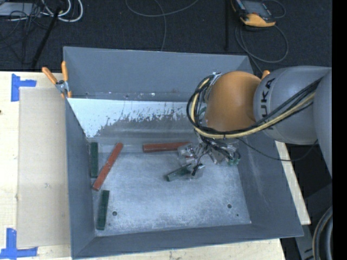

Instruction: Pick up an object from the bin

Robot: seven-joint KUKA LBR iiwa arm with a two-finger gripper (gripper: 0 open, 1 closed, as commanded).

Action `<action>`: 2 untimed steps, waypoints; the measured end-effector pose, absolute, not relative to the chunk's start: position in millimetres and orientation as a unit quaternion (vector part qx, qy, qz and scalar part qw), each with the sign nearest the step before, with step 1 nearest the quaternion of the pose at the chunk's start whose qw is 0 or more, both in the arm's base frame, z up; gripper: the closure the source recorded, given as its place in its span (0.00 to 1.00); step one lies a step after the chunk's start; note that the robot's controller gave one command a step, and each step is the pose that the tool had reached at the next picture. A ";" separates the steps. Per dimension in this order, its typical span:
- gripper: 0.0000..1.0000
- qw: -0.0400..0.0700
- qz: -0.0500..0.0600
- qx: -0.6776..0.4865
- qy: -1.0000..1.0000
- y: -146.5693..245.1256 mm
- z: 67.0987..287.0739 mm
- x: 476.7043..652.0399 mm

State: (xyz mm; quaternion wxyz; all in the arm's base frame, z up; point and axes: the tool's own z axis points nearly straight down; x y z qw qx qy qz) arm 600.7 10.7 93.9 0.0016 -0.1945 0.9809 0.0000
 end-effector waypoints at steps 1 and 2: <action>1.00 0.003 0.000 -0.194 0.981 11.6 141.5 602.1; 1.00 0.002 0.000 -0.194 0.981 12.3 158.1 602.9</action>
Offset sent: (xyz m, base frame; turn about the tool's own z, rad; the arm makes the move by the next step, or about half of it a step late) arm -0.0001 0.0000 0.0450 0.0000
